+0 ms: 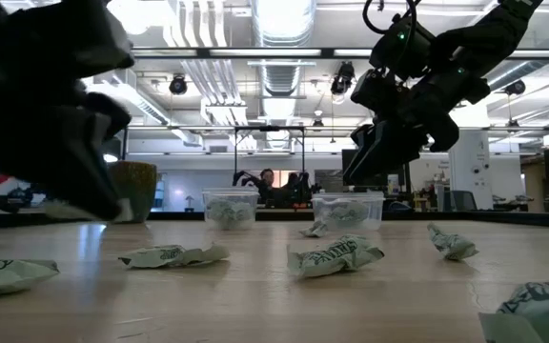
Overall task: Pick and place items into bin
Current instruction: Put the light green stevia packet into the left transparent bin
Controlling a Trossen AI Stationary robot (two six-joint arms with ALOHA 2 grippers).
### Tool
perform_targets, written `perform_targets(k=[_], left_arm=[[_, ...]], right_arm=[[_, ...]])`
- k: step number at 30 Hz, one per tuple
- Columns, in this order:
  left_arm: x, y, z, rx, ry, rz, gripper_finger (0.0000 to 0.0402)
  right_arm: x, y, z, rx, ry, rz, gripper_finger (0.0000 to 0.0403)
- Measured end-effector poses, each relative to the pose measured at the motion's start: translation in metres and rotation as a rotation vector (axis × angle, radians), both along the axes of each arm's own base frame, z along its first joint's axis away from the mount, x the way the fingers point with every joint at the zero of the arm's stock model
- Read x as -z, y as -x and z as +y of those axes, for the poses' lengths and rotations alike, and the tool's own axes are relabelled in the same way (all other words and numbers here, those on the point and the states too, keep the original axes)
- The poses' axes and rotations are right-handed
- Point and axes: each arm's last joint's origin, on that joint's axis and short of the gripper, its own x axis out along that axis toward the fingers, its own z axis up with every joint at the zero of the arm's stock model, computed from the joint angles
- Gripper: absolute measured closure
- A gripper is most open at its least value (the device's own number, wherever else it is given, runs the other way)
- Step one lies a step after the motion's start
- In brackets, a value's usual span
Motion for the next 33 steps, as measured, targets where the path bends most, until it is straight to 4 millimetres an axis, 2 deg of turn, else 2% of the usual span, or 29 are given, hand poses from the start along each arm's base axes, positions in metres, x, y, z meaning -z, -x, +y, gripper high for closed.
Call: perform_targets(k=[7, 11, 18, 27, 33], left_arm=[[-0.015, -0.009, 0.019, -0.006, -0.182, -0.073, 0.04], [-0.024, -0.015, 0.037, -0.029, -0.287, -0.092, 0.04], [-0.027, -0.029, 0.072, -0.035, -0.409, -0.034, 0.0401], [-0.034, -0.048, 0.121, -0.06, -0.523, -0.005, 0.0401], [-0.038, -0.056, 0.151, -0.046, -0.503, -0.006, 0.0401]], right_arm=[[0.0, 0.0, 0.0, 0.002, -0.001, -0.005, 0.0275], [-0.001, -0.001, 0.0, 0.002, -0.001, -0.009, 0.0278], [-0.001, -0.001, 0.0, 0.0, 0.002, -0.009, 0.0273], [-0.001, -0.001, 0.0, -0.006, 0.009, -0.01, 0.0281], [-0.001, -0.001, 0.0, -0.008, 0.011, -0.01, 0.0282]])
